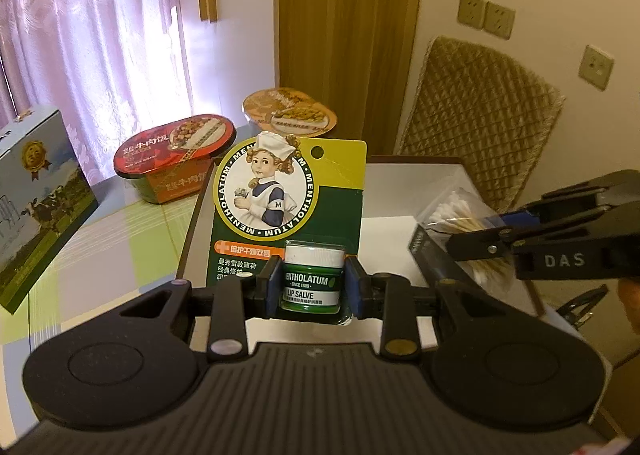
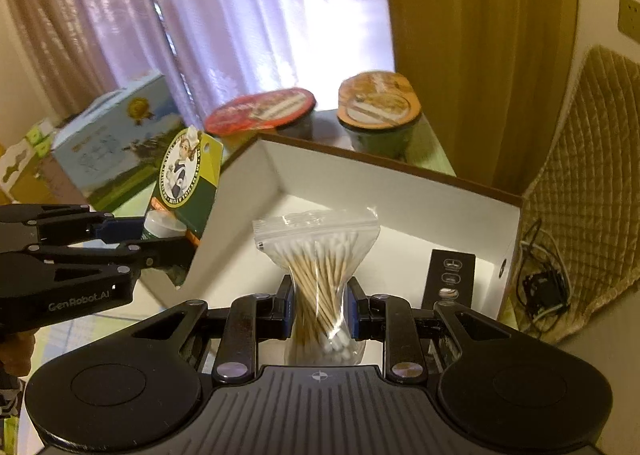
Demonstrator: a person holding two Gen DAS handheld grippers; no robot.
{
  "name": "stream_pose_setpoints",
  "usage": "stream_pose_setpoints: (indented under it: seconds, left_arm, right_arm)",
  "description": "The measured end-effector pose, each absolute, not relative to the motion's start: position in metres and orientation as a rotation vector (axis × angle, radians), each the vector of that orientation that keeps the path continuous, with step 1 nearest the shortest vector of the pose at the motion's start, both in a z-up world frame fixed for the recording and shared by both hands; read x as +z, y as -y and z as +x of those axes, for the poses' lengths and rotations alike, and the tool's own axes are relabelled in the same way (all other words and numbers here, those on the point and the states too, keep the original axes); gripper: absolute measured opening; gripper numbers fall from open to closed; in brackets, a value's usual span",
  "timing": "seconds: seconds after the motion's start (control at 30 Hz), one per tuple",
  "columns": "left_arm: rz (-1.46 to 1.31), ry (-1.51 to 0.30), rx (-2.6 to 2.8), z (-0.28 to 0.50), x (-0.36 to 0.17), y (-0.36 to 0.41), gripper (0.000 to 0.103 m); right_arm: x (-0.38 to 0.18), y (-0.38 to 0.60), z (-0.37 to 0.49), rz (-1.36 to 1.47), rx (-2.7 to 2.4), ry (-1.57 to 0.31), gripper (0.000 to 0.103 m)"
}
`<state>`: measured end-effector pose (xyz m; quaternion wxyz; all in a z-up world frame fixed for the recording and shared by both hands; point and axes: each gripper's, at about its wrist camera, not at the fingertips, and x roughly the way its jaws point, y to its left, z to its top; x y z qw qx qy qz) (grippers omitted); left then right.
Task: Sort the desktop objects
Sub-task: 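Carry the lip salve card and swab bag over the brown box with both grippers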
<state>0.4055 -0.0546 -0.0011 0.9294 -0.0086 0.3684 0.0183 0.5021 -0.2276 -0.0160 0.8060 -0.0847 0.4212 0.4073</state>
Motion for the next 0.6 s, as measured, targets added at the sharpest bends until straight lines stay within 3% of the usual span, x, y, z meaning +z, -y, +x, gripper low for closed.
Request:
stream_pose_setpoints:
  seconds: [0.6]
  left_arm:
    - [-0.075,-1.157,0.069,0.494,-0.103,0.025,0.028]
  right_arm:
    - [-0.084,0.199,0.54,-0.226,0.767,-1.124,0.022]
